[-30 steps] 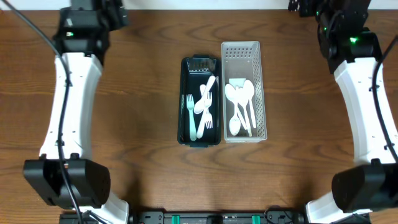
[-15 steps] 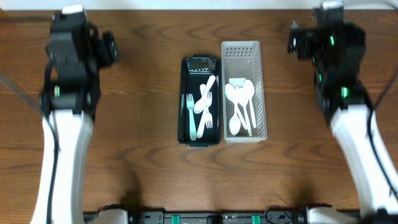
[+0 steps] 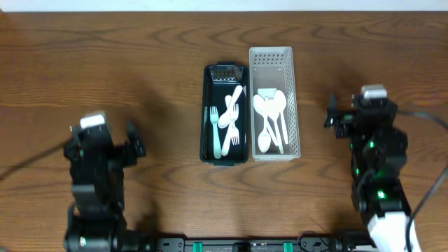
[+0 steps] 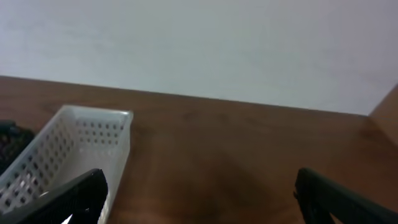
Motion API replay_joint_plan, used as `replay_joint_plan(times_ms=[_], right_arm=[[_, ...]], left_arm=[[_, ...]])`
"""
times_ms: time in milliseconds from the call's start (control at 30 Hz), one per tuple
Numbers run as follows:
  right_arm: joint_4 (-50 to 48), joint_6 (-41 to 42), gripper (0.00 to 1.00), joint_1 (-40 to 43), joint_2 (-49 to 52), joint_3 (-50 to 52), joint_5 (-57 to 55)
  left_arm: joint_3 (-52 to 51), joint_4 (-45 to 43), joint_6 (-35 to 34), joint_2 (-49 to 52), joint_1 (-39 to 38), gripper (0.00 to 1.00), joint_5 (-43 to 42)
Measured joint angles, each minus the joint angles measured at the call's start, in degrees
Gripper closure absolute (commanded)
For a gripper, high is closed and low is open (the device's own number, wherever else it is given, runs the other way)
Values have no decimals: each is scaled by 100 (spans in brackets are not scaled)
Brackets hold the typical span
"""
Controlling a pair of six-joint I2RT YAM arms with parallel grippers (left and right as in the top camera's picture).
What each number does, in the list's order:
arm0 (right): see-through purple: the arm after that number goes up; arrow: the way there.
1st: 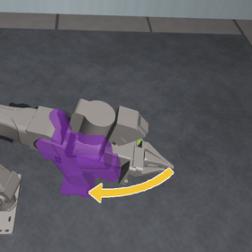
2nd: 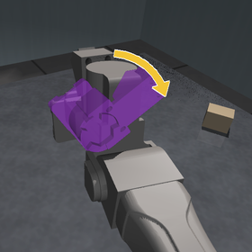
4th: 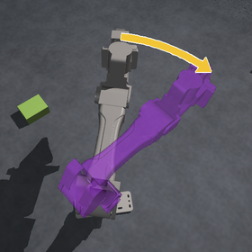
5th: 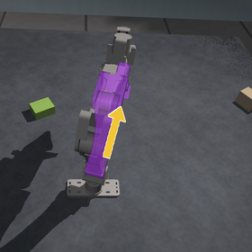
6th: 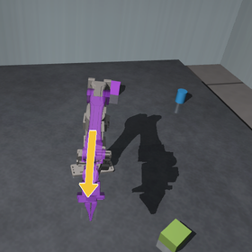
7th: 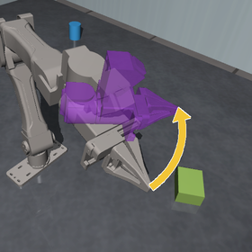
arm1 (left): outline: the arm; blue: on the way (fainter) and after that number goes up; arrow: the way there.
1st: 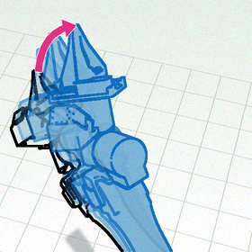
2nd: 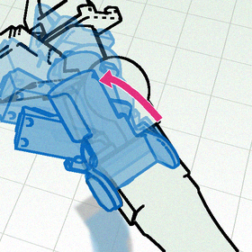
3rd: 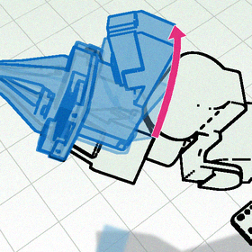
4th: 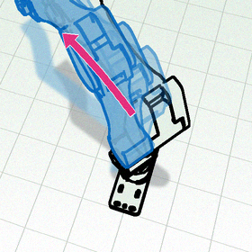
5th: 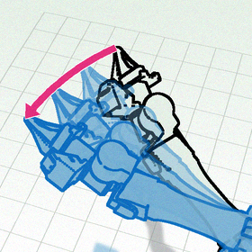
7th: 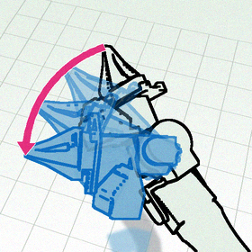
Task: Pack container
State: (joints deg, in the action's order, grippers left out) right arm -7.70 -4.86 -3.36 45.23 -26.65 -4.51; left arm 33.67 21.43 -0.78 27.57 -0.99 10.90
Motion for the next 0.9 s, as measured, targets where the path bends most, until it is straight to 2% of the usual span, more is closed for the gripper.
replay_joint_plan(times_ms=[133, 267, 467, 900], right_arm=[[831, -2, 1, 0, -970, 144, -271], [1895, -2, 1, 0, -1421, 175, -439], [2997, -2, 1, 0, -1469, 201, -527], [5167, -2, 1, 0, -1482, 219, -562]], left_arm=[[-496, 72, 44, -1016, 0, 2, -2], [-566, 87, 63, -1432, 0, 2, -2], [-568, 153, 66, -1537, -63, 2, -2], [-573, 981, 66, -1541, -212, 2, -2]])
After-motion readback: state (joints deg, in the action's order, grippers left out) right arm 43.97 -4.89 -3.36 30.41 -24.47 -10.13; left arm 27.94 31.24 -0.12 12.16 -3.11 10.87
